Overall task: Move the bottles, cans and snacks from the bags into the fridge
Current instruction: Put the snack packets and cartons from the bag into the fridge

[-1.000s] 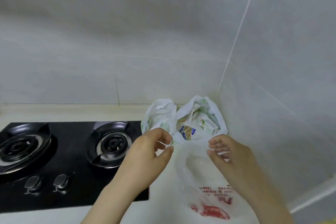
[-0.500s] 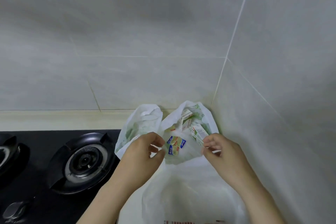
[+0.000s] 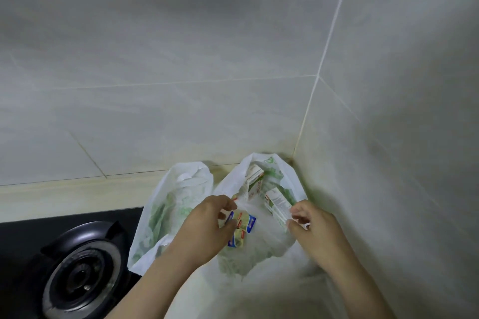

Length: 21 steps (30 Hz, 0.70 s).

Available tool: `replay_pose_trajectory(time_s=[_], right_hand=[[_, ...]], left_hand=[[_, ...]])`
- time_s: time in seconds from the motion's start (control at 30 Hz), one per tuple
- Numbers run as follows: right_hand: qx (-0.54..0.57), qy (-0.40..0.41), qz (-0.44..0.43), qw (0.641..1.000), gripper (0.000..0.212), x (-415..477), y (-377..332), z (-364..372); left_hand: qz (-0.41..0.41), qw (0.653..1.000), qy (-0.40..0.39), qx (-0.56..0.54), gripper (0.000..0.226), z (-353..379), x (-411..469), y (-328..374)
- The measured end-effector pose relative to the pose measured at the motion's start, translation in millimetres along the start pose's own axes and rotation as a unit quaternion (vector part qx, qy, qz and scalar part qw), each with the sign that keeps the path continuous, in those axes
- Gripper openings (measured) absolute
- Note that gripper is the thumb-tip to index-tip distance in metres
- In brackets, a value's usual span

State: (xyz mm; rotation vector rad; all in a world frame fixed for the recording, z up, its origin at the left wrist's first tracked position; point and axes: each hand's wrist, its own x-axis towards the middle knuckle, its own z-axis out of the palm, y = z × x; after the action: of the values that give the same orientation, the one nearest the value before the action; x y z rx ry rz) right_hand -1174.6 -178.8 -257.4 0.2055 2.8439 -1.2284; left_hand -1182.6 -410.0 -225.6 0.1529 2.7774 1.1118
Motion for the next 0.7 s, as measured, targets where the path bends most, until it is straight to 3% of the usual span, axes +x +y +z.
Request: replay_pose_trajectory(time_s=[0.2, 0.43, 0.7], right_hand=[[-0.033, -0.013, 0.028, 0.999, 0.018, 33.0, 13.7, 23.5], [-0.083, -0.050, 0.044, 0.994, 0.028, 71.9, 25.1, 47.4], [-0.080, 0.000, -0.003, 0.997, 0.020, 105.4, 30.5, 51.7]], left_hand=[[0.000, 0.999, -0.047, 0.027, 0.027, 28.1, 44.9, -24.6], [-0.002, 0.995, -0.098, 0.035, 0.054, 49.2, 82.8, -37.9], [0.014, 0.996, -0.065, 0.052, 0.060, 46.1, 125.7, -51.0]])
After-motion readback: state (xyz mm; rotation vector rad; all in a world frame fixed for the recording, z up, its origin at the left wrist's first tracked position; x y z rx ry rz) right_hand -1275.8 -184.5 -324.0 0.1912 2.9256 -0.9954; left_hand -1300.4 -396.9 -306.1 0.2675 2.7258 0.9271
